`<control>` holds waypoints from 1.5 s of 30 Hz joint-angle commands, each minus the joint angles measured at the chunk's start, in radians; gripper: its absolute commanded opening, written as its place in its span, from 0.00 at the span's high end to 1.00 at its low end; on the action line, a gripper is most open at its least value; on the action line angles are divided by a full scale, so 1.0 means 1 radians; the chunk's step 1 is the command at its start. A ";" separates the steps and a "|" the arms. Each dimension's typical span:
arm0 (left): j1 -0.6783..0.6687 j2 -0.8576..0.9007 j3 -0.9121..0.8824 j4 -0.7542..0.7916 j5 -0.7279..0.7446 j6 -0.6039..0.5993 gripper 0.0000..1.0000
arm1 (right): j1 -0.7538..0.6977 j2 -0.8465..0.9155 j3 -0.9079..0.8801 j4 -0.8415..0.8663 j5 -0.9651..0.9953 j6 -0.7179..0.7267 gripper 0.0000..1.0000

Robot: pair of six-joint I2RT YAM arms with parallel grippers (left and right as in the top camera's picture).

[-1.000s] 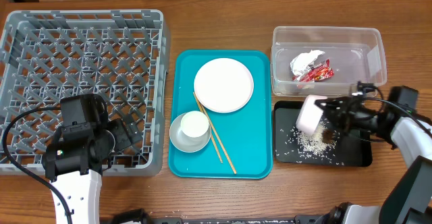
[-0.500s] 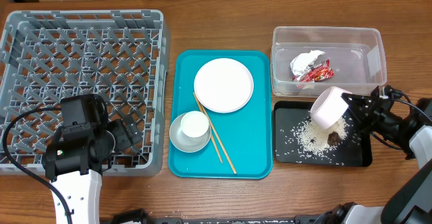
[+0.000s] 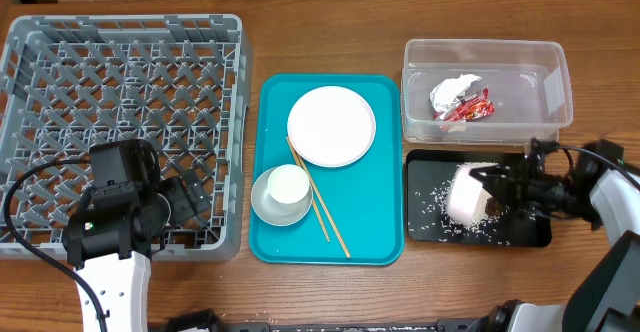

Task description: Sort waste into correct bins and load items into the dishwasher

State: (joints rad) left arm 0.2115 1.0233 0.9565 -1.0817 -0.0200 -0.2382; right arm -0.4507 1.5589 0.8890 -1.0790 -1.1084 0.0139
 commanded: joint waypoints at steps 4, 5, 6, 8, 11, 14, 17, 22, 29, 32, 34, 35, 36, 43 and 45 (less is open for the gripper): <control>0.004 0.003 0.025 0.001 -0.005 -0.021 0.00 | 0.236 -0.050 0.298 -0.126 0.187 -0.205 0.96; 0.004 0.003 0.025 0.001 -0.005 -0.021 0.00 | 0.333 -0.050 0.347 -0.131 0.243 -0.201 0.96; 0.004 0.003 0.025 0.001 -0.005 -0.021 0.00 | 0.409 -0.050 0.370 -0.121 0.294 -0.197 0.96; 0.004 0.003 0.025 0.001 -0.005 -0.021 0.00 | 0.525 -0.050 0.380 -0.074 0.393 -0.159 0.96; 0.004 0.003 0.025 0.001 -0.005 -0.021 0.00 | 0.766 -0.048 0.380 0.074 0.667 -0.045 0.96; 0.004 0.003 0.025 0.001 -0.005 -0.021 0.00 | 0.960 -0.040 0.380 0.238 0.950 -0.039 0.96; 0.004 0.003 0.025 0.001 -0.005 -0.021 0.00 | 1.110 0.008 0.380 0.444 1.199 -0.040 0.96; 0.004 0.003 0.025 0.001 -0.005 -0.021 0.00 | 1.145 0.158 0.380 0.621 1.147 -0.043 0.96; 0.004 0.003 0.025 0.001 -0.005 -0.022 0.00 | 1.145 0.274 0.380 0.685 1.103 -0.042 0.96; 0.004 0.003 0.025 0.001 -0.005 -0.022 0.00 | 1.145 0.269 0.385 0.656 1.102 -0.042 0.55; 0.004 0.003 0.025 0.002 -0.005 -0.021 0.00 | 1.145 0.248 0.405 0.604 1.102 -0.042 0.37; 0.004 0.003 0.025 0.002 -0.005 -0.021 0.00 | 1.145 0.235 0.423 0.574 1.102 -0.042 0.36; 0.004 0.003 0.025 0.002 -0.005 -0.021 0.00 | 1.145 0.213 0.454 0.533 1.101 -0.036 0.36; 0.004 0.003 0.025 0.001 -0.005 -0.022 0.00 | 1.146 0.129 0.557 0.408 0.859 0.107 0.37; 0.004 0.003 0.025 0.002 -0.005 -0.022 0.00 | 1.155 0.152 0.540 0.381 0.837 0.161 0.39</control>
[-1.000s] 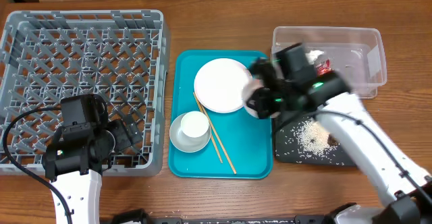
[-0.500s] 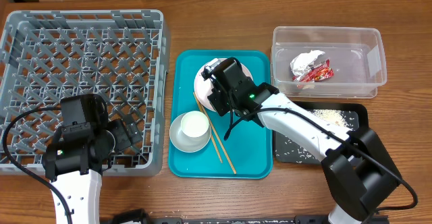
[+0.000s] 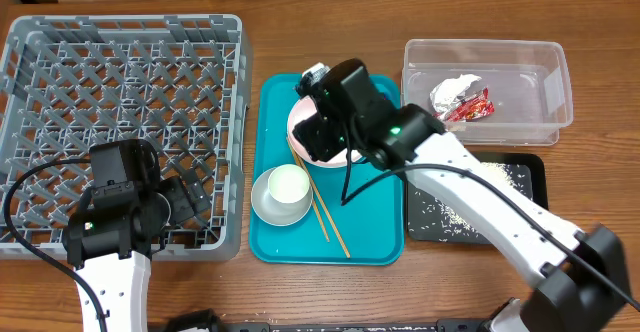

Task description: Sort waste into correct bins and load items into the dishwasher

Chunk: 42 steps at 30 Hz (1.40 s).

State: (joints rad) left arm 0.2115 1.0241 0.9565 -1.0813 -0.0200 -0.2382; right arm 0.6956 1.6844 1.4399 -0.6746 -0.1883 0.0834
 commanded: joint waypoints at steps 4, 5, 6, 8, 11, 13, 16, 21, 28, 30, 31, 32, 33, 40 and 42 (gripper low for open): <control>0.004 0.002 0.025 0.002 -0.005 -0.021 0.00 | 0.042 0.110 -0.048 -0.063 -0.083 0.114 0.44; 0.004 0.002 0.025 0.001 -0.005 -0.022 0.00 | 0.046 0.134 -0.048 -0.072 -0.082 0.128 0.44; 0.004 0.002 0.025 0.001 -0.005 -0.021 0.00 | 0.050 0.150 -0.048 -0.077 -0.083 0.131 0.46; 0.004 0.002 0.025 0.001 -0.005 -0.021 0.00 | 0.057 0.190 -0.048 -0.087 -0.083 0.132 0.51; 0.004 0.002 0.025 0.002 -0.005 -0.022 0.00 | 0.063 0.222 -0.048 -0.097 -0.083 0.135 0.68; 0.004 0.002 0.025 0.001 -0.005 -0.022 0.00 | 0.063 0.225 -0.048 -0.106 -0.083 0.135 0.84; 0.004 0.002 0.025 0.003 0.010 -0.022 0.00 | 0.053 0.214 -0.029 -0.123 -0.083 0.135 0.96; 0.002 0.002 0.025 0.066 0.245 -0.012 0.03 | -0.035 0.147 0.128 -0.238 -0.068 0.134 0.96; -0.162 0.006 0.025 0.268 0.556 0.037 0.01 | -0.254 0.066 0.208 -0.297 -0.344 0.183 0.96; -0.243 0.022 0.025 0.360 0.607 0.036 0.00 | -0.309 0.069 0.206 -0.299 -0.526 0.182 0.96; -0.274 0.032 0.025 0.398 0.623 0.036 0.00 | -0.330 0.070 0.205 -0.300 -0.625 0.179 0.96; -0.316 0.048 0.025 0.455 0.648 0.036 0.00 | -0.346 0.071 0.205 -0.301 -0.699 0.175 0.96; -0.350 0.064 0.025 0.504 0.671 0.037 0.00 | -0.356 0.071 0.205 -0.301 -0.756 0.175 0.96; -0.428 0.141 0.025 0.760 0.894 0.059 0.02 | -0.370 0.072 0.205 -0.301 -1.069 0.175 0.96; -0.428 0.141 0.025 0.796 0.916 0.058 0.05 | -0.370 0.072 0.205 -0.301 -1.094 0.175 0.96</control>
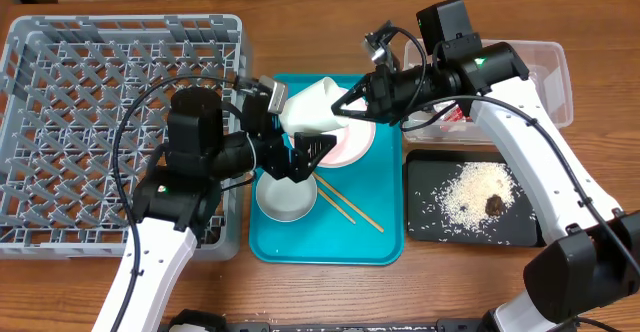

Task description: Sort waste into correct bins and load items into the dishwasher

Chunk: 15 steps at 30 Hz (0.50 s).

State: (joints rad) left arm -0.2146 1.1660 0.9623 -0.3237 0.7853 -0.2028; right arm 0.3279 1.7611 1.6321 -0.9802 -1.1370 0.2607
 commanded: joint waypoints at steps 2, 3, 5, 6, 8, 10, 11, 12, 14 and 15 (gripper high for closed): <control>-0.002 -0.001 0.019 0.074 0.133 0.023 0.09 | -0.002 -0.005 0.013 0.004 -0.152 -0.002 0.96; -0.002 -0.002 0.019 0.082 0.132 0.023 0.12 | -0.002 -0.005 0.013 0.004 -0.152 -0.002 0.96; 0.006 -0.003 0.019 0.090 0.132 0.023 0.12 | -0.002 -0.005 0.013 -0.003 -0.143 -0.002 0.96; 0.023 -0.005 0.020 0.093 0.132 0.023 0.10 | -0.003 -0.003 0.012 -0.010 -0.137 -0.002 0.96; 0.043 -0.011 0.020 0.093 0.133 0.023 0.09 | -0.003 0.001 0.012 -0.016 -0.137 -0.001 0.96; 0.072 -0.024 0.020 0.102 0.165 0.023 0.07 | -0.003 0.007 0.012 -0.021 -0.137 -0.001 0.96; 0.086 -0.030 0.020 0.117 0.205 0.023 0.07 | -0.003 0.009 0.012 -0.023 -0.137 -0.001 0.96; 0.094 -0.032 0.020 0.128 0.230 0.023 0.08 | -0.003 0.012 0.012 -0.022 -0.137 0.002 0.96; 0.107 -0.034 0.020 0.158 0.283 0.023 0.09 | -0.003 0.016 0.012 -0.022 -0.137 0.002 0.96; 0.110 -0.034 0.020 0.166 0.298 0.023 0.09 | -0.003 0.016 0.012 -0.022 -0.137 0.002 0.96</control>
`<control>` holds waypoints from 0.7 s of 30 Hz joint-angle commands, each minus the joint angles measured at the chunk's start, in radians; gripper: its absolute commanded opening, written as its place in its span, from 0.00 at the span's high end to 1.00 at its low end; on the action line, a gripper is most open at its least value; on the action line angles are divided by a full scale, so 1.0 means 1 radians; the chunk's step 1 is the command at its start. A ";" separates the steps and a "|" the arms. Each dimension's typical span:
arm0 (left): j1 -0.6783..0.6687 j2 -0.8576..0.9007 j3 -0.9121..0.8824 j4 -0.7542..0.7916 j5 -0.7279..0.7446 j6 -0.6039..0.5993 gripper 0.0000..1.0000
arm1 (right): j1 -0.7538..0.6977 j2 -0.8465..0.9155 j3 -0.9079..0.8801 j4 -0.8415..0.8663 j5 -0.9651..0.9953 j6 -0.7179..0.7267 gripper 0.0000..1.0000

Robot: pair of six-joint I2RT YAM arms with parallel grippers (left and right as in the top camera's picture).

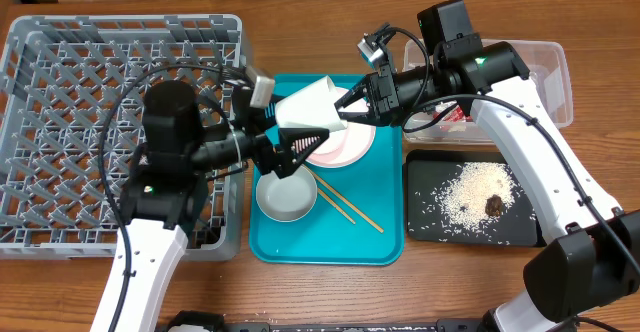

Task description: Sort waste into correct bins and load items into the dishwasher

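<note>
A white cup [303, 105] hangs tilted above the blue tray [385, 244], between both grippers. My right gripper [339, 112] reaches in from the right and is shut on the cup's right end. My left gripper [312, 152] comes from the left, its fingers spread in a V just under and in front of the cup. On the tray lie a white plate [345, 148], partly under the cup, a white bowl [285, 198] and a pair of chopsticks [346, 205]. The grey dish rack [110, 62] stands at the left.
A clear plastic bin [487, 44] at the back right holds wrappers, mostly hidden by my right arm. In front of it a black tray [428, 224] carries a heap of rice [477, 190] and scattered grains. Cables hang over the rack and the tray.
The cup and both grippers have shifted slightly left and down over the tray. My left arm's body has drawn back to the left over the rack's edge.
First my right gripper held a white cup tipped over the black tray, and the left arm rested at the rack's front. Then the right arm was over the plate, with rice heaped on the black tray. Later both grippers met at the cup above the blue tray, the chopsticks shifted.
</note>
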State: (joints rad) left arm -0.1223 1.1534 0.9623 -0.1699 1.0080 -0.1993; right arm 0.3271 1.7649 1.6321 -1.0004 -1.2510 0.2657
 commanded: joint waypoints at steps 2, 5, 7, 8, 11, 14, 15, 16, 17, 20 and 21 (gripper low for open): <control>0.026 -0.021 0.020 0.032 0.105 0.020 0.11 | -0.002 0.012 0.012 -0.003 -0.023 -0.003 0.96; 0.026 -0.021 0.020 0.048 0.129 0.019 0.16 | -0.002 0.012 0.012 -0.006 -0.023 -0.003 0.96; 0.026 -0.021 0.019 0.044 0.160 0.019 0.17 | -0.002 0.012 0.012 -0.006 -0.023 -0.003 0.96; 0.026 -0.020 0.020 0.044 0.177 0.019 0.17 | -0.002 0.012 0.012 -0.006 -0.023 -0.003 0.96; 0.024 -0.020 0.020 0.039 0.198 0.016 0.16 | -0.002 0.012 0.012 -0.005 -0.030 -0.003 0.96; 0.024 -0.020 0.019 0.024 0.198 0.016 0.13 | -0.002 0.012 0.012 -0.005 -0.038 -0.003 0.96; 0.024 -0.020 0.019 0.018 0.198 0.016 0.12 | -0.002 0.012 0.012 -0.005 -0.038 -0.003 0.96; 0.024 -0.020 0.019 0.016 0.198 0.016 0.12 | -0.002 0.012 0.012 -0.005 -0.038 -0.003 0.96; 0.024 -0.020 0.019 0.013 0.198 0.016 0.11 | -0.002 0.012 0.012 -0.005 -0.039 -0.003 0.96; 0.024 -0.016 0.019 0.013 0.197 0.016 0.11 | -0.002 0.012 0.012 -0.005 -0.070 -0.003 0.96; 0.024 -0.014 0.019 0.013 0.197 0.016 0.11 | -0.002 0.012 0.012 -0.005 -0.076 -0.003 0.96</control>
State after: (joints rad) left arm -0.0956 1.1477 0.9623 -0.1509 1.1435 -0.1993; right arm 0.3279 1.7702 1.6325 -1.0134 -1.2926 0.2649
